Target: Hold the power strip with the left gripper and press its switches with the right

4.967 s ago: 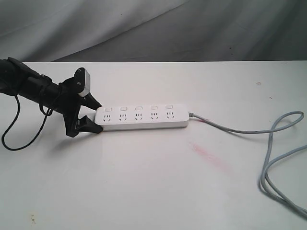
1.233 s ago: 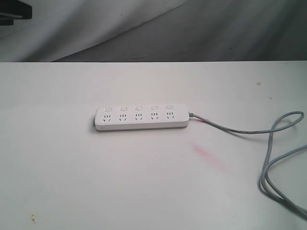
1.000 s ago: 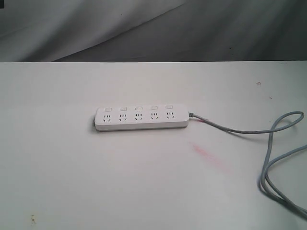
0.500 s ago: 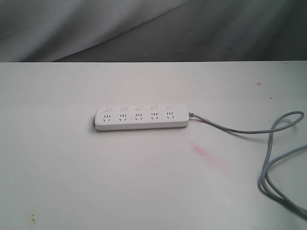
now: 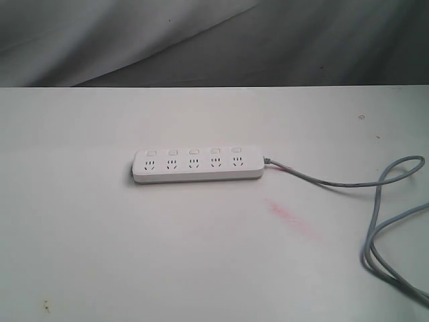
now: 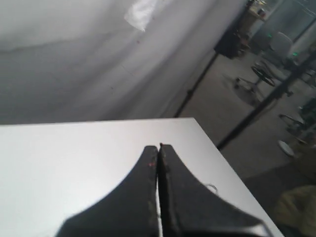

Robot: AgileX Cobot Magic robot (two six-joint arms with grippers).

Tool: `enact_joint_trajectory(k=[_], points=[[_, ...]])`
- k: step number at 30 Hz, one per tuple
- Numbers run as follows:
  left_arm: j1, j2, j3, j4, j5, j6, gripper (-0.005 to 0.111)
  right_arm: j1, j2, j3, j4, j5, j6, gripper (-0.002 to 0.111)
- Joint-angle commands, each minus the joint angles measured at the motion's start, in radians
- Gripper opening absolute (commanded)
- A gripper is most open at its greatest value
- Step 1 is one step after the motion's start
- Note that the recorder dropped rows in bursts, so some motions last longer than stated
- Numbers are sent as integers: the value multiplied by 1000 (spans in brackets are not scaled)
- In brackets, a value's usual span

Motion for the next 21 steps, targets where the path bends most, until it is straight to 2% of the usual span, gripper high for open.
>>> enact_joint_trajectory(k=[1, 3, 5, 7, 9, 15, 18, 20, 21], points=[[-102, -186, 104, 140, -360, -11, 1, -6, -4, 3, 4, 2, 4, 0], [-155, -289, 181, 213, -555, -29, 1, -6, -4, 3, 4, 2, 4, 0], [-216, -440, 343, 234, -825, -26, 1, -6, -4, 3, 4, 2, 4, 0], [-238, -568, 488, 234, -965, -26, 1, -6, -4, 3, 4, 2, 4, 0], [-238, -679, 614, 236, -1039, -17, 1, -6, -4, 3, 4, 2, 4, 0], [-236, -1003, 819, 290, -1110, 5, 1, -6, -4, 3, 4, 2, 4, 0], [-236, -1077, 890, 315, -1092, -36, 1, -6, -4, 3, 4, 2, 4, 0], [-236, -1099, 948, 595, -1051, -266, 1, -6, -4, 3, 4, 2, 4, 0], [-236, -1100, 998, 809, -1036, -501, 1, -6, -4, 3, 4, 2, 4, 0]])
